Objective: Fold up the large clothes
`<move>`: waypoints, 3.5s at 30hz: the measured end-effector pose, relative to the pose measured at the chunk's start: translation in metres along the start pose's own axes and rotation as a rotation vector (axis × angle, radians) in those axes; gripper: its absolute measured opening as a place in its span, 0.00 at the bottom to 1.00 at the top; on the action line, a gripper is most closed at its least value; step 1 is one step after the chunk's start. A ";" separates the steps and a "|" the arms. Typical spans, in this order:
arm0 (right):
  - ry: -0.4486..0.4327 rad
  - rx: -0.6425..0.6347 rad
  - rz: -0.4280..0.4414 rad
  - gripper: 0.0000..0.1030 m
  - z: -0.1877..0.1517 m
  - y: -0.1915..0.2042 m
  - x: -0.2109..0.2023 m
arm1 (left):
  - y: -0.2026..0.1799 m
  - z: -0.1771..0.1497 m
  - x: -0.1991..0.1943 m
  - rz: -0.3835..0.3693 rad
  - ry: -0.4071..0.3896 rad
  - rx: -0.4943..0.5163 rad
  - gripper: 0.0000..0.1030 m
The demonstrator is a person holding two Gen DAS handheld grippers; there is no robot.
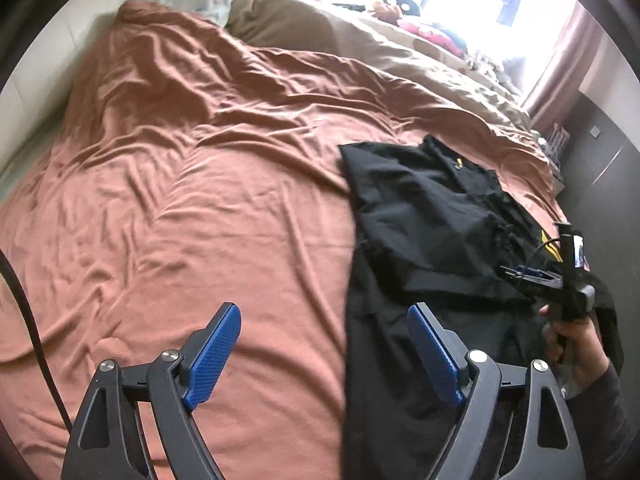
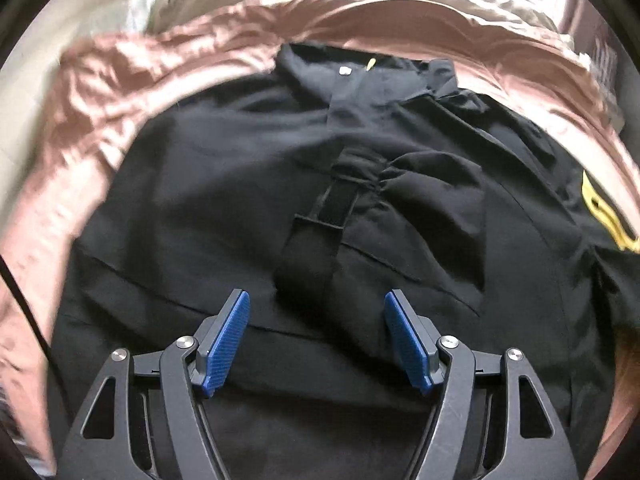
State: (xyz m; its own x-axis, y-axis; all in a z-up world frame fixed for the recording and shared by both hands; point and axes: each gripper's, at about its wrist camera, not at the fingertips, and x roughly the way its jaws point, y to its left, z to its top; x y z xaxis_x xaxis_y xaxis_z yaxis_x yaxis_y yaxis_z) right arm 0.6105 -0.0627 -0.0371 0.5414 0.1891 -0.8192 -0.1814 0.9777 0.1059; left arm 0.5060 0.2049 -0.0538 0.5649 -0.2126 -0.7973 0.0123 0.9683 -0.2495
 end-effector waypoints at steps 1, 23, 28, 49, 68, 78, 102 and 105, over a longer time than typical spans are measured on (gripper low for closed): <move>0.010 -0.031 -0.048 0.66 0.000 0.006 0.009 | 0.002 -0.001 0.000 0.001 0.000 -0.003 0.84; -0.088 0.226 -0.052 0.31 -0.035 -0.119 -0.050 | -0.042 -0.001 0.073 -0.054 0.081 0.019 0.84; -0.069 0.385 0.094 0.31 -0.068 -0.169 -0.052 | -0.051 -0.003 0.089 -0.037 0.119 0.060 0.84; -0.046 0.574 0.287 0.06 -0.083 -0.219 0.017 | -0.052 0.018 0.157 0.037 0.201 0.089 0.69; -0.138 0.501 0.218 0.07 -0.083 -0.210 -0.043 | -0.055 0.024 0.116 0.050 0.131 0.027 0.63; -0.267 0.513 0.146 0.77 -0.137 -0.241 -0.133 | -0.116 0.020 0.061 -0.033 0.014 0.070 0.85; -0.409 0.631 0.005 1.00 -0.250 -0.353 -0.244 | -0.347 0.007 0.047 -0.192 -0.088 0.282 0.86; -0.439 0.675 0.026 1.00 -0.263 -0.371 -0.245 | -0.367 0.007 0.057 -0.195 -0.068 0.302 0.94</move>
State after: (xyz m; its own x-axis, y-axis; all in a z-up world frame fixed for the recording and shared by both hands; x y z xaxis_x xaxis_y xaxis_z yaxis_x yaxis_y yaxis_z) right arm 0.3291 -0.4956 -0.0238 0.8423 0.0943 -0.5307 0.2611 0.7900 0.5548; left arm 0.5389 -0.1612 -0.0039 0.5812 -0.3981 -0.7097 0.3629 0.9074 -0.2119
